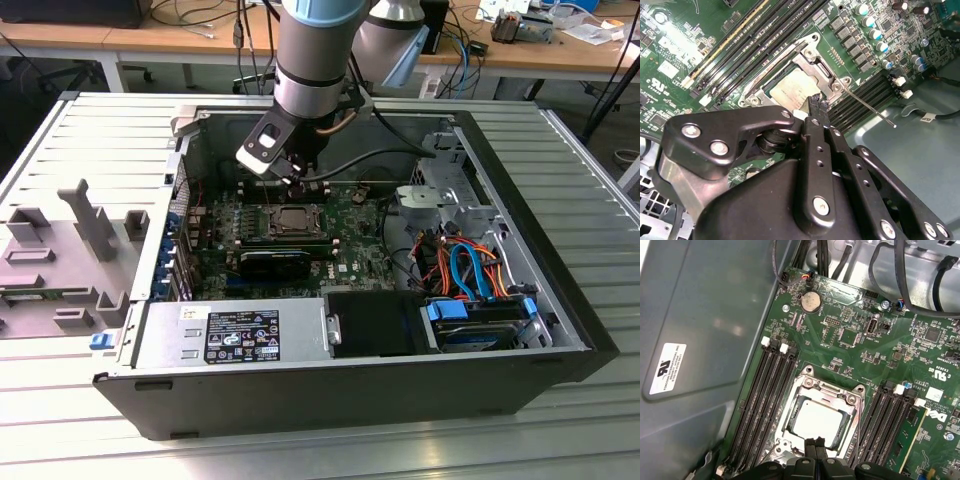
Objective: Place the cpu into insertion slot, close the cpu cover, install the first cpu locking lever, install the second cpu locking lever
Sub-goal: 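Install the first cpu locking lever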
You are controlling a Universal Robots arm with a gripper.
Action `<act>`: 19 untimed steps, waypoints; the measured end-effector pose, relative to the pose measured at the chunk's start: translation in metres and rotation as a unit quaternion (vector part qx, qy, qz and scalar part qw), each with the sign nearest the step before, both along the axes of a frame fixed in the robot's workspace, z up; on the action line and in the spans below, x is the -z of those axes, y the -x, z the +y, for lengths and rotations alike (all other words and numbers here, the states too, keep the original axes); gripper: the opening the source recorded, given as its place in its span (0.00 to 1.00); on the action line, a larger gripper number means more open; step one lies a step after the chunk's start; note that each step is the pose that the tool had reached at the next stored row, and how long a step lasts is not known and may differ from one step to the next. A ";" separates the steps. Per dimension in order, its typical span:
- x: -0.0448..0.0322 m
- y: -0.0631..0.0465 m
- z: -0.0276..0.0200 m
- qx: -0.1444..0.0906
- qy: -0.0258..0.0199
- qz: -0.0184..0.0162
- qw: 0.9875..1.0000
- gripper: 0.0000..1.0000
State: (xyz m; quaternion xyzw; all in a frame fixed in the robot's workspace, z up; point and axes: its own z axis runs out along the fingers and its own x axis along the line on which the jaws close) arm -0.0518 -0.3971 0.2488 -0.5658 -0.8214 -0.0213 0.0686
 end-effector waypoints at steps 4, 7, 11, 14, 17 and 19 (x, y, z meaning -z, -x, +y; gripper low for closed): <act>0.0000 0.000 0.0000 -0.003 0.000 0.000 1.000 0.11; 0.0000 0.000 0.0000 -0.004 0.000 0.000 1.000 0.11; 0.0000 0.000 0.0000 -0.006 0.000 0.000 1.000 0.11; 0.0000 0.000 0.0000 -0.008 0.000 0.000 1.000 0.11; 0.0000 0.000 0.0000 -0.010 0.000 0.000 1.000 0.11; 0.0000 0.000 0.0000 -0.011 0.000 0.000 1.000 0.11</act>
